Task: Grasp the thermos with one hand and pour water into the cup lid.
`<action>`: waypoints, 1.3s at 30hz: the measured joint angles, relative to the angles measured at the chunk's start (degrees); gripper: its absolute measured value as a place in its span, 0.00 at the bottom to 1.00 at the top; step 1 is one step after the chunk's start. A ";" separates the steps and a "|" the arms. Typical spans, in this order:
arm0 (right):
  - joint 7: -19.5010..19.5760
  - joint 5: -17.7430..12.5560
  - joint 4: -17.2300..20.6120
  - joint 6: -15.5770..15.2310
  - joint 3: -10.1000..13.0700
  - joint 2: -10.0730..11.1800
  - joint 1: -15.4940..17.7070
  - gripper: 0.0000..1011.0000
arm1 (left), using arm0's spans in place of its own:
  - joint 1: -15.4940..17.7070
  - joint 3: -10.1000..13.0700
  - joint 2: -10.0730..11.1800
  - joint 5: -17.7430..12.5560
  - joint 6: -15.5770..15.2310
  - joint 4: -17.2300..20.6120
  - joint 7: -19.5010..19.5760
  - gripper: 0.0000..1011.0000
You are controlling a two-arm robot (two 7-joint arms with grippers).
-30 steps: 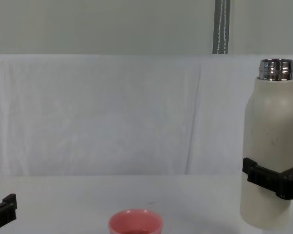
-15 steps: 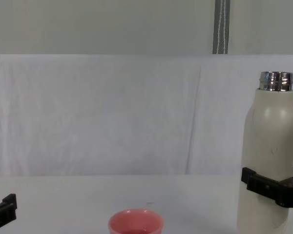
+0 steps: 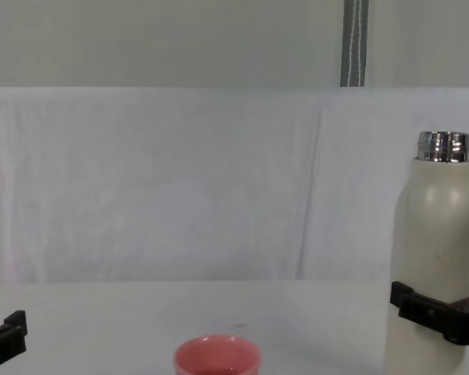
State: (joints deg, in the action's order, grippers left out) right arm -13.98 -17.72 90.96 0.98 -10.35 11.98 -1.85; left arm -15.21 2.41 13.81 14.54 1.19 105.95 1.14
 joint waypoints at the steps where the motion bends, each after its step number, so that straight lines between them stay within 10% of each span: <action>1: 0.06 -0.05 -0.28 0.06 0.00 -0.01 -0.12 0.95 | 0.00 0.00 0.00 0.00 0.00 0.00 0.00 0.99; 39: 1.12 0.51 -7.69 2.19 0.03 -1.34 -4.14 0.95 | 0.00 0.00 0.00 0.00 0.00 0.00 0.00 0.99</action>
State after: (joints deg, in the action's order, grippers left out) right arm -12.86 -17.21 83.27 3.16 -10.32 10.64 -5.98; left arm -15.21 2.41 13.81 14.54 1.19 105.95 1.14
